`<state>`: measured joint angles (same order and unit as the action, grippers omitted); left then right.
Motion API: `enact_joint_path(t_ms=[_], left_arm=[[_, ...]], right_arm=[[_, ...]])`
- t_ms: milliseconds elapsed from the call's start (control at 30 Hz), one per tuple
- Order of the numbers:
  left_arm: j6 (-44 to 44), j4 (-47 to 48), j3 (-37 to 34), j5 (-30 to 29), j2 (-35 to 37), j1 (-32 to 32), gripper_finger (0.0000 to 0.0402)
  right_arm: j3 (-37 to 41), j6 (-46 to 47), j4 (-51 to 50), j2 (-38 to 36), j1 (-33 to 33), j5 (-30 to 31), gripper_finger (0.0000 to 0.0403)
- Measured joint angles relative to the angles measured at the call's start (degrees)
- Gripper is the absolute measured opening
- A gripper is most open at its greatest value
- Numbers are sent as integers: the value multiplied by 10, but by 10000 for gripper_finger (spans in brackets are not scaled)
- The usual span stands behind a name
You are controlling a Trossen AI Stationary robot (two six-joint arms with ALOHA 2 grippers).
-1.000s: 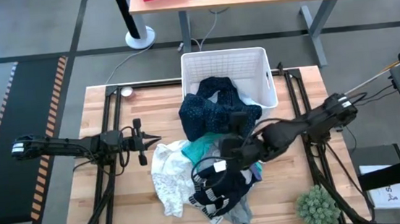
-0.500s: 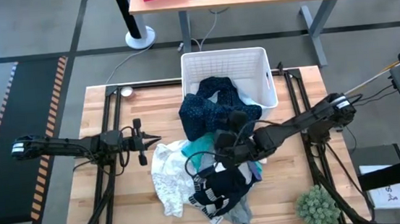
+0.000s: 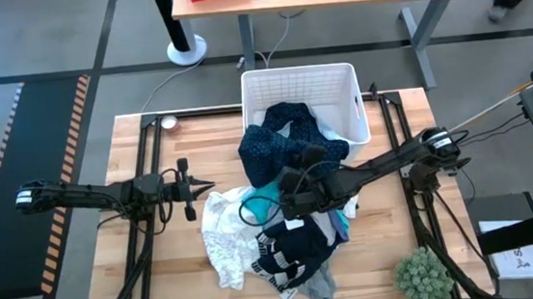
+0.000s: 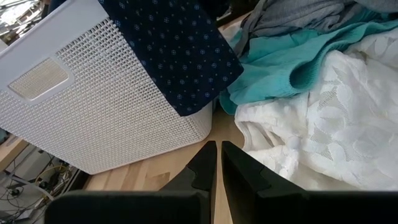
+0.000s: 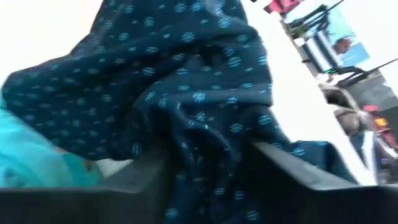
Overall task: Sort clothes
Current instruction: Put the blue polo shirt into the white laundry bin
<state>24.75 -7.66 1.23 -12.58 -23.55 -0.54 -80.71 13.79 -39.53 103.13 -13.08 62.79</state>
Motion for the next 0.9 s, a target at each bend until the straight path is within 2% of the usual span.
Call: enact_joint_path(t_ms=[100,167,300,567,900], left_arm=[[0,0,0,0,0,0,11],[0,0,0,0,0,0,11],[0,0,0,0,0,0,11],[0,0,0,0,0,0,11],[0,0,0,0,0,0,11]], right_arm=[[0,-21,0,-1,0,3,54],[-2,-43,-2,-5,0,3,17],[-31,-65,-5,-19,0,3,11],[-113,-168,0,-67,4,3,1],[-225,-314,16,-105,68,-12,0]])
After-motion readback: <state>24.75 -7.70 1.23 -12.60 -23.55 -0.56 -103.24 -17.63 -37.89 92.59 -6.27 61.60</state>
